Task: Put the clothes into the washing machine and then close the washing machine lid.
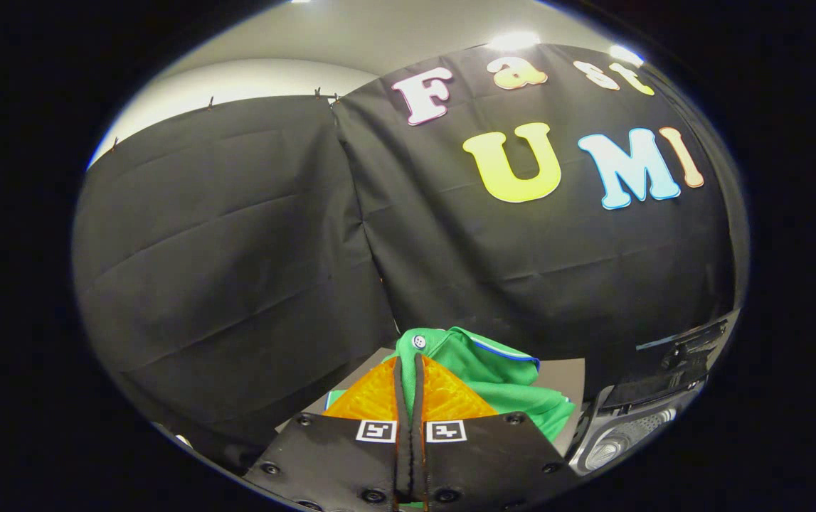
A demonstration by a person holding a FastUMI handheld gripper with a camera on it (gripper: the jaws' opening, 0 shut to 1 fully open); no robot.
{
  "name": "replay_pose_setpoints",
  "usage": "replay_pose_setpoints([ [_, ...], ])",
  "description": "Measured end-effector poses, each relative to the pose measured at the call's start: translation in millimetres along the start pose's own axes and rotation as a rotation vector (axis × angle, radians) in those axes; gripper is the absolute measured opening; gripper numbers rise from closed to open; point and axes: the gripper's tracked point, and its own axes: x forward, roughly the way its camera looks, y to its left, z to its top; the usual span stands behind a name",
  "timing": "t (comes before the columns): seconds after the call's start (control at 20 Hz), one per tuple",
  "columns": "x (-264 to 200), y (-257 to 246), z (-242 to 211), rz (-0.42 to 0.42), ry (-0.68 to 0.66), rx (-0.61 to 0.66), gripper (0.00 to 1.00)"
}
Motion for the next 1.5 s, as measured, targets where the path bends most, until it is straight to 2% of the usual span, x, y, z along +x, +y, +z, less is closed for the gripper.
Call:
replay_pose_setpoints([
  [0.7,-66,-87,30,-0.100,-0.066,-0.006,0.01],
  [1.5,-146,-214,43,-0.249,-0.117,0.046,0.01],
])
